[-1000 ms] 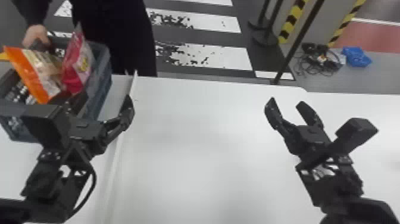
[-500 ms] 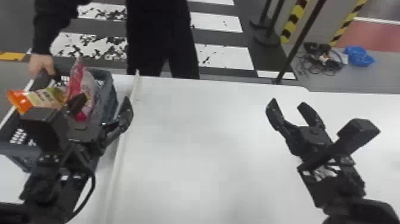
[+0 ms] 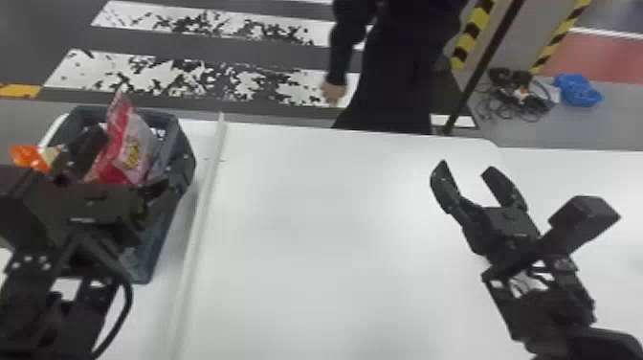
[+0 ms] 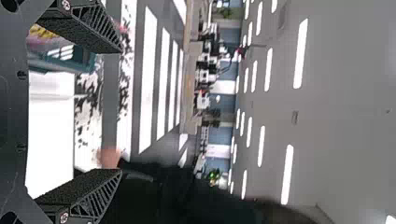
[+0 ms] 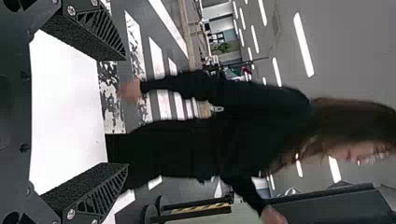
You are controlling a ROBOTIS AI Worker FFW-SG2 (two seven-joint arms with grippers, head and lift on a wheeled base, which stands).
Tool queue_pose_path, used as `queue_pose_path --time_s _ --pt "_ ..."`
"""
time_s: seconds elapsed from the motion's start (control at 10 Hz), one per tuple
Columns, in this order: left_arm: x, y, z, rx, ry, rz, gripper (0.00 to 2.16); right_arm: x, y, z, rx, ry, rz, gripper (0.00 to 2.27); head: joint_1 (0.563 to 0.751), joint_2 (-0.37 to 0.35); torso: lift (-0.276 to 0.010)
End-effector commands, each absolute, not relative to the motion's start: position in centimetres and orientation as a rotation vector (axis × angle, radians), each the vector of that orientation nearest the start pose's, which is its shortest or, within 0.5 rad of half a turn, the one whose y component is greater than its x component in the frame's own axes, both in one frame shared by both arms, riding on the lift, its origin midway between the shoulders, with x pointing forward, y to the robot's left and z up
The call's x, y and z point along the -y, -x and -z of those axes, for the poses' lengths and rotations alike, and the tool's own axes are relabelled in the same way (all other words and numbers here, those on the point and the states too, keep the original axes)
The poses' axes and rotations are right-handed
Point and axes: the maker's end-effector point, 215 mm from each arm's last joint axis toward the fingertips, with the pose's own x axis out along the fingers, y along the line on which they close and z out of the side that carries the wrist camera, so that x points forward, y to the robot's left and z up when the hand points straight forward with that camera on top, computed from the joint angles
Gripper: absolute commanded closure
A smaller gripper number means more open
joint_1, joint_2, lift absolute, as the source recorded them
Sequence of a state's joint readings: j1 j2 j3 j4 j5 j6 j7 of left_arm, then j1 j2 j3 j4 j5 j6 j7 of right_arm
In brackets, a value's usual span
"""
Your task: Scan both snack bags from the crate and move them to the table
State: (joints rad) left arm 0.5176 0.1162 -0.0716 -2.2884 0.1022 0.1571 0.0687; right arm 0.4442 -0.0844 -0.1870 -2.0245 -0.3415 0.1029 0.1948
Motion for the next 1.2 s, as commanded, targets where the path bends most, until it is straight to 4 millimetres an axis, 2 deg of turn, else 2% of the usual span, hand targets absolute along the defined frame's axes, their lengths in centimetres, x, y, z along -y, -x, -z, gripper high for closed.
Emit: queue_pose_path --time_s 0.0,0.2,0.5,0.7,0.8,1.1 --pt "-22.4 -43.5 24.6 0.053 0.003 0.017 0.09 29.3 -46.0 33.4 -0.042 -0.206 -0.076 0.12 0.695 -0.114 -0.087" --pt "-26.4 -42.9 25.6 0.025 0.020 -0.028 0.09 29.3 -46.0 33.4 -0.041 -0.207 -0.077 0.12 0.695 -0.086 -0.087" --pt "-30.9 -43.2 29.1 -0.032 0.066 -0.018 0.09 29.2 -45.8 33.5 -0.043 -0.212 -0.079 0.12 0.695 -0.026 -0.087" --pt "-32.0 -45.4 32.2 -0.069 0.074 -0.044 0.08 28.8 -45.8 33.7 -0.047 -0.214 -0.087 0.12 0.695 0.018 -0.087" --pt "-31.6 -46.9 33.4 -0.081 0.089 -0.041 0.08 28.7 -45.7 33.9 -0.051 -0.213 -0.089 0.12 0.695 0.034 -0.087" --pt "-30.7 -50.6 34.8 -0.091 0.111 -0.043 0.08 29.3 -45.6 34.2 -0.061 -0.201 -0.080 0.12 0.695 0.030 -0.087"
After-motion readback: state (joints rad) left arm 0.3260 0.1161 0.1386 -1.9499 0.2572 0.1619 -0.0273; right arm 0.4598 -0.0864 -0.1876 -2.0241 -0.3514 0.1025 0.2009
